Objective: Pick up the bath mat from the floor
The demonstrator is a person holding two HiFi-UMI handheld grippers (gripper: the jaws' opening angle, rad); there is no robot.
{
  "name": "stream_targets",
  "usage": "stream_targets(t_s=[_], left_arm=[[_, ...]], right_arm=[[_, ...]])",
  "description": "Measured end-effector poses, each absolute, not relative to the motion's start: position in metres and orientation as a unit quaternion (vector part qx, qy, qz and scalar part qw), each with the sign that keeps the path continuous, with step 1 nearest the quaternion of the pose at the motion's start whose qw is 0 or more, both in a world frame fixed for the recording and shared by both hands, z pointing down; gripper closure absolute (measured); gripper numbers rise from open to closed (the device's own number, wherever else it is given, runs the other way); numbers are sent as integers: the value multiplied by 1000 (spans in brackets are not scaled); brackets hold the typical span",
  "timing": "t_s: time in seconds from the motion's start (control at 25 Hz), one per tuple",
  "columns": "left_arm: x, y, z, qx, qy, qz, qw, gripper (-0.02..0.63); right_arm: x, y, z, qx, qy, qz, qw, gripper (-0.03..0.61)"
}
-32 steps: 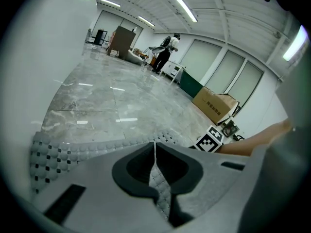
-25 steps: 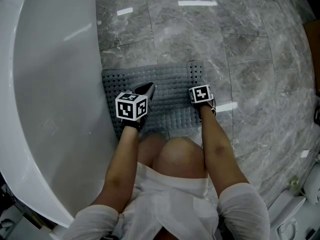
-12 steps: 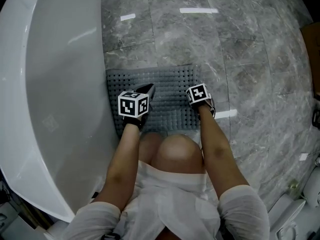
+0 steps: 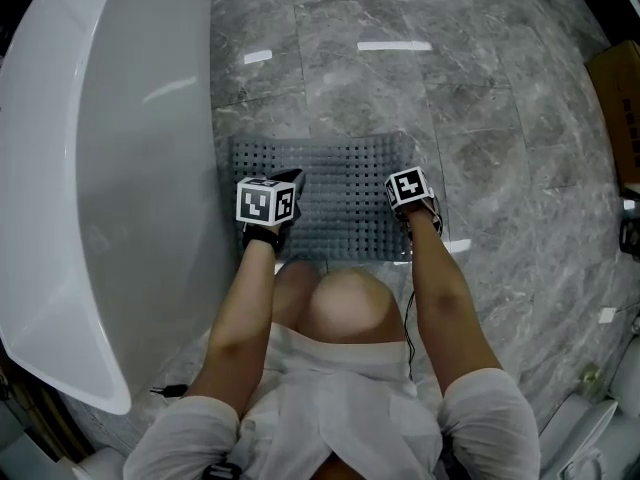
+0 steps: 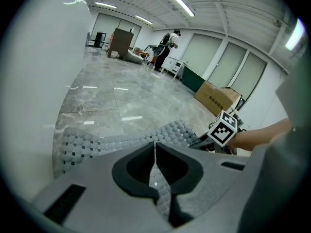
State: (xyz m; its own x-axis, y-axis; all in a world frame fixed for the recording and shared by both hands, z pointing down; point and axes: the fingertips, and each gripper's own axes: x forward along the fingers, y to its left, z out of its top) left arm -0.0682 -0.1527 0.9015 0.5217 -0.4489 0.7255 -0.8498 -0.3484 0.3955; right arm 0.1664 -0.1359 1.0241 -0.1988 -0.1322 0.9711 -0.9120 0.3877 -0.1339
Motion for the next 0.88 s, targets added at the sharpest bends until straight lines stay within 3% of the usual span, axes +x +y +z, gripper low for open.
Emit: stream_targets(t_s=[0.44, 0.88], left_arm=[[-66, -129, 806, 754, -399, 286, 436, 595], [-46, -94, 722, 746, -380, 331, 436, 595]], right_arm=[[154, -108, 896, 388, -666, 423, 476, 529], [146, -87, 789, 373, -674, 438, 464, 531]])
